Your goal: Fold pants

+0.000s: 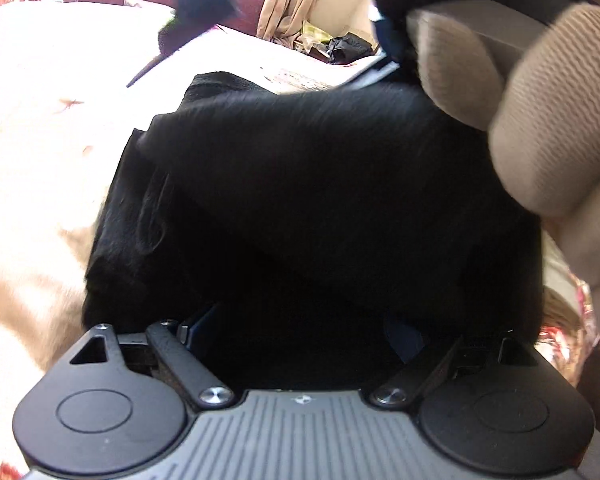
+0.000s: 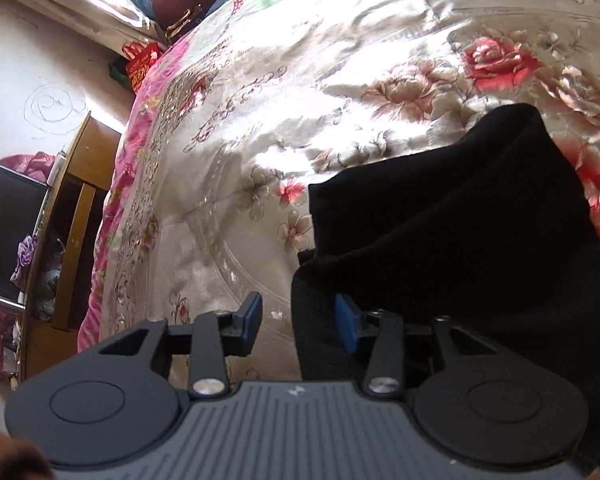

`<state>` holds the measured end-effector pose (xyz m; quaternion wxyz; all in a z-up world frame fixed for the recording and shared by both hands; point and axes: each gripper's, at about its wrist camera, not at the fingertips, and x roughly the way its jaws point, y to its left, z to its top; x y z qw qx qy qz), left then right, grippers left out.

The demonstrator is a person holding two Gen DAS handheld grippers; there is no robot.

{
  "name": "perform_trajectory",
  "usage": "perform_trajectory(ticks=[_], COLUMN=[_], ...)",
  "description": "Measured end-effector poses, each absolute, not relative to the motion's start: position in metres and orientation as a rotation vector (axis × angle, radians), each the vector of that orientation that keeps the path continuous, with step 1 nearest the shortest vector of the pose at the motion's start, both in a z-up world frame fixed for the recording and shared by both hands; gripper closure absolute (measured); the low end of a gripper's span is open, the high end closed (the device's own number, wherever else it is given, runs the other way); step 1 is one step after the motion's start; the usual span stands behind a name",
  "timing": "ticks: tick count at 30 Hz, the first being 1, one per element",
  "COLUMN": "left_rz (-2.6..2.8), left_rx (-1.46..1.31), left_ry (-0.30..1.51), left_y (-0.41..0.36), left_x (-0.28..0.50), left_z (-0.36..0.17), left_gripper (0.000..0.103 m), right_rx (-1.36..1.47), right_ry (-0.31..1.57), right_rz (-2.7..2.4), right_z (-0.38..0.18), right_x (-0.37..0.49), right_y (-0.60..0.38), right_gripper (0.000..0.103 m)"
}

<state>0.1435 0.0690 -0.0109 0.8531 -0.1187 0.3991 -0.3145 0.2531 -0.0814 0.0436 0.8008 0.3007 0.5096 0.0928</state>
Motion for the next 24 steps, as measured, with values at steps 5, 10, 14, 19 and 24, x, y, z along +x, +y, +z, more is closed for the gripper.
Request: perform_trajectory(ticks=[5,10,14,19,24], left_rz=[-0.677,-0.674,-0.597,-0.545,-0.567], left_rx=[-0.348,-0.469,-0.499,-0.585,-0.527], left_ry=[0.853,0.858,0.826,0.745,0.746], left_y=[0.101,0.122,0.150,0.181,0.159], left_x=[0.130,0.131,0.101,0.071,0.068], left_z=[-0.021,-0.021,-0.018,-0.005,0.010], left_gripper=[0.004,0.004,0.004,0.002,0.000], right_rx=[0.705,0.448,0.277,0.084,-0.007], right_ry=[1.084,0.995,1.015,0.980,0.992], right_rz=[0.350,0.298,0.235,0.244,0.329], right_z=[0.063,0.092,0.085,0.071,0.082], right_x=[0.244,0.237,0.255,0.270,0.281], right_y=[-0.082,-0.090,-0.090,-0.072,-0.081], right_gripper=[0.052,0.052,0.052,0.053,0.053])
